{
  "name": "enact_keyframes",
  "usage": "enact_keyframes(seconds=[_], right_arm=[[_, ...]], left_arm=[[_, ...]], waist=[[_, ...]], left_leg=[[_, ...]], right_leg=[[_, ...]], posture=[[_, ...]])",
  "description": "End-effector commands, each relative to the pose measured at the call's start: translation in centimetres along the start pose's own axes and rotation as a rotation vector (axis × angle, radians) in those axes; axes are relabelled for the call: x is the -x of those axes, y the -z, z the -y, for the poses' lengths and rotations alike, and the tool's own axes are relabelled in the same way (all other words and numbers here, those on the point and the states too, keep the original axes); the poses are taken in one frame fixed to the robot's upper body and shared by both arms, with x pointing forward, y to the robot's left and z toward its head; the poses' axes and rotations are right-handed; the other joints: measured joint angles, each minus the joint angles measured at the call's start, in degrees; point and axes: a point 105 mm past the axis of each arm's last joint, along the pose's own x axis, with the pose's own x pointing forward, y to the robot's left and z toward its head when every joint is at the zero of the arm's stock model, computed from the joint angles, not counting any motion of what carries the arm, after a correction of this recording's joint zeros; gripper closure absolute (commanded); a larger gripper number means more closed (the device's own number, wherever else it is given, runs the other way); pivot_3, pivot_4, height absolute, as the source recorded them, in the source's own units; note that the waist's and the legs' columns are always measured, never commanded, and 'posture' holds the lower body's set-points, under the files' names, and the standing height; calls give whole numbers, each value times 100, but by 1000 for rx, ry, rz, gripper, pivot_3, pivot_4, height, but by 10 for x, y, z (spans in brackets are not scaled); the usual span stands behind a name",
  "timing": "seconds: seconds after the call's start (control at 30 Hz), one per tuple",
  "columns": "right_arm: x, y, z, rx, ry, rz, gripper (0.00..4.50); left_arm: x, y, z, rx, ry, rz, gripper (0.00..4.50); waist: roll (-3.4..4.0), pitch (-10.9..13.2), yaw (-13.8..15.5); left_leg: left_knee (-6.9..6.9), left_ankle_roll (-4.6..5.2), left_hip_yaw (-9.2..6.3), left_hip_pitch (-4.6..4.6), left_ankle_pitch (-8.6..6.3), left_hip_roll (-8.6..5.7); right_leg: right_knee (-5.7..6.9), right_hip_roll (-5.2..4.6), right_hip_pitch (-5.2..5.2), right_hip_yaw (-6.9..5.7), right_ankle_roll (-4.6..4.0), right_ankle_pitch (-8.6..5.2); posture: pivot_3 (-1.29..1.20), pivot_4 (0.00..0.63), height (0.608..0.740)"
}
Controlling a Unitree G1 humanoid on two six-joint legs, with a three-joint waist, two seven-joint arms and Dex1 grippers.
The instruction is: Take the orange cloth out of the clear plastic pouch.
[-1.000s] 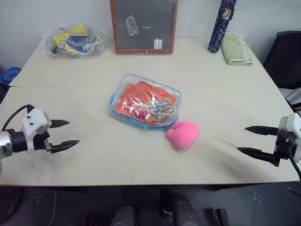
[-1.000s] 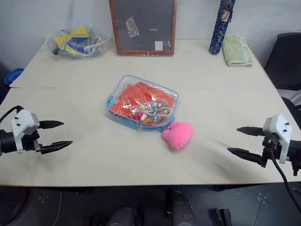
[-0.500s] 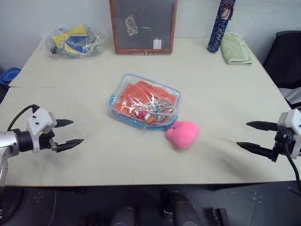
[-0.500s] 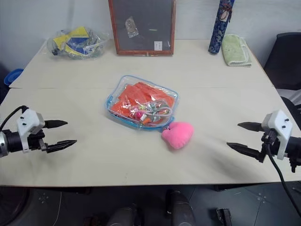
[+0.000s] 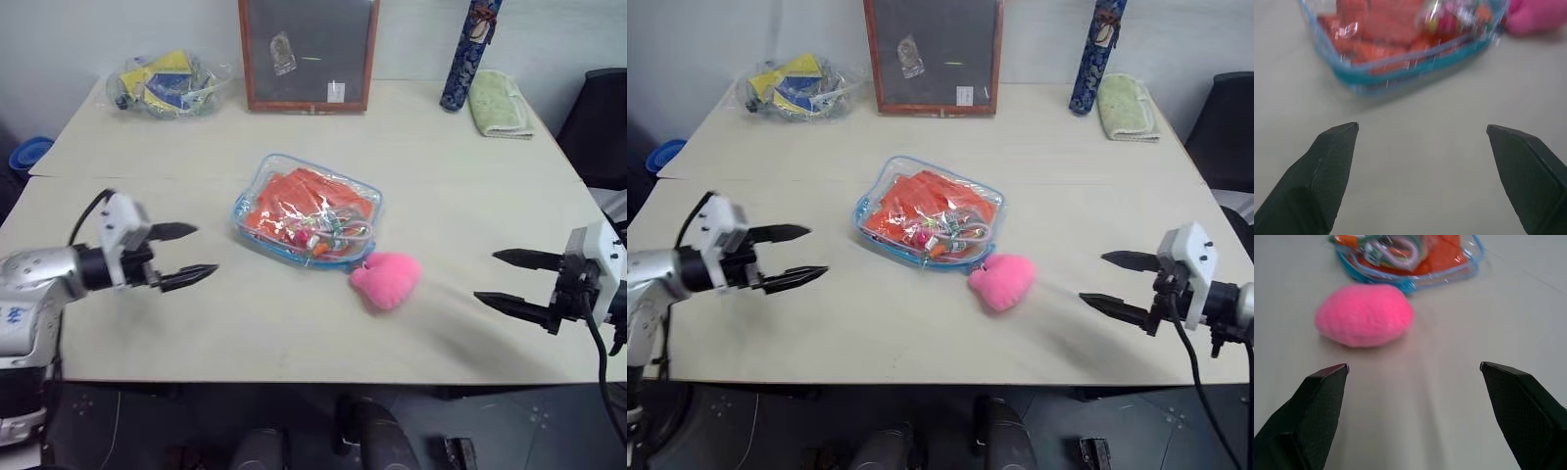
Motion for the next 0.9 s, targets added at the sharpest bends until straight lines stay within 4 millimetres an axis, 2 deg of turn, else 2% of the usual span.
enact_keyframes(seconds=[0.03,0.13,0.27,0.43,0.57,0.73,0.83,0.9], right_arm=[[-19,-24,-21,55,-44,71,0],[-31,-35,-37,82,-72,101,0],[-43,-41,-56,96,-105,116,0],[-45,-40,-61,92,-85,115,0],[-44,-39,-64,87,-70,114,0],[-43,-38,-64,93,-59,108,0],[-44,-38,-63,98,-56,106,0],[-45,-37,-63,101,-56,104,0]], left_arm=[[-44,-26,12,-58,99,51,49],[-77,-37,13,-92,147,51,49],[-126,-31,7,-140,124,-44,49],[-162,-28,0,-160,56,-66,49],[-180,-18,-1,-191,17,-124,49],[-188,-9,1,-187,18,-169,49],[-191,-10,8,-178,51,-160,578],[-191,-11,11,-168,64,-152,1191]], waist=[[0,0,22],[-1,-1,22],[-2,-1,13],[-6,1,-6],[-8,3,20],[-9,3,15],[-9,3,18],[-9,3,19]], left_leg=[[2,-2,0,1,2,-3],[5,-4,-1,-3,5,-7],[6,-7,1,-6,7,-7],[3,-7,10,-9,8,-1],[4,-6,10,-6,8,1],[4,-5,12,-7,9,0],[4,-5,11,-6,9,1],[5,-5,11,-6,9,1]], right_leg=[[2,0,1,0,2,1],[6,7,3,0,5,3],[2,27,11,4,6,4],[1,35,11,20,6,4],[3,36,5,20,6,4],[2,35,8,22,7,5],[2,34,8,22,7,5],[2,32,8,22,7,5]], posture=[[0,150,740],[0,150,740],[0,150,740],[0,150,740],[0,150,740],[0,150,740],[0,150,740],[0,150,740]])
